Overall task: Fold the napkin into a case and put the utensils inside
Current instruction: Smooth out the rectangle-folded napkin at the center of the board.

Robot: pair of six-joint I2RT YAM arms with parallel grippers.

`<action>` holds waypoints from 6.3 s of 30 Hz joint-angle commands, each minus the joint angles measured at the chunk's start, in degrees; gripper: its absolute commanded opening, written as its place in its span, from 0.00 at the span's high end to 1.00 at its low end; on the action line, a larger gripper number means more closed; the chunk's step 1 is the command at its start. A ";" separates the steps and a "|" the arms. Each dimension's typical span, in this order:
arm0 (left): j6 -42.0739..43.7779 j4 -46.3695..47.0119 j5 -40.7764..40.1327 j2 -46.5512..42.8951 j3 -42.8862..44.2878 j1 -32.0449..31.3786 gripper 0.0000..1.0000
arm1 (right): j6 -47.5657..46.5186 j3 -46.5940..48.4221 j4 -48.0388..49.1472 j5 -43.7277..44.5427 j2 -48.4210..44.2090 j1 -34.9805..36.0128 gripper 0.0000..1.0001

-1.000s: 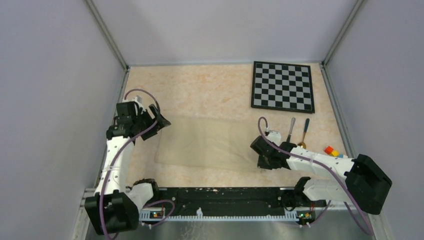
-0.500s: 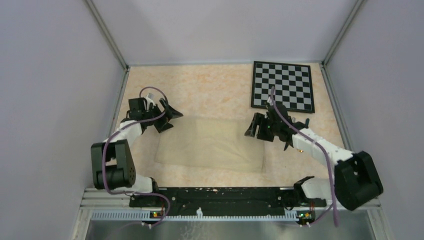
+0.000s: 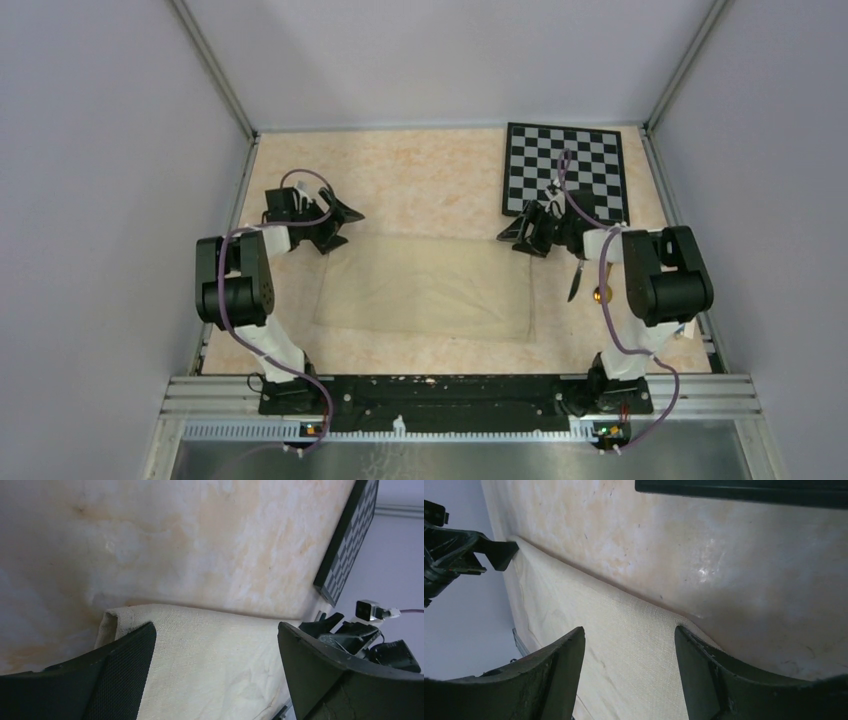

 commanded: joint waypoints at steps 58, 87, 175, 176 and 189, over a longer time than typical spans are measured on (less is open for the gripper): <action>0.15 9.03 -6.57 4.13 0.09 -10.43 0.01 | 8.59 2.19 18.41 -3.38 10.29 8.72 0.35; 8.80 -13.59 -3.07 -24.85 -2.74 -16.03 0.01 | -11.96 -7.46 -29.76 15.26 -24.78 11.29 0.34; -6.58 -4.89 -11.71 -32.99 -21.73 -51.38 0.13 | 21.51 -22.63 -53.35 22.94 -52.17 16.04 1.00; -6.68 -4.73 -11.89 -32.95 -21.85 -51.40 0.12 | 21.09 -23.40 -52.74 24.15 -51.36 16.02 1.00; -5.76 -5.69 -13.20 -32.16 -19.80 -51.42 0.10 | 11.80 -24.10 -44.47 27.58 -41.13 16.10 0.99</action>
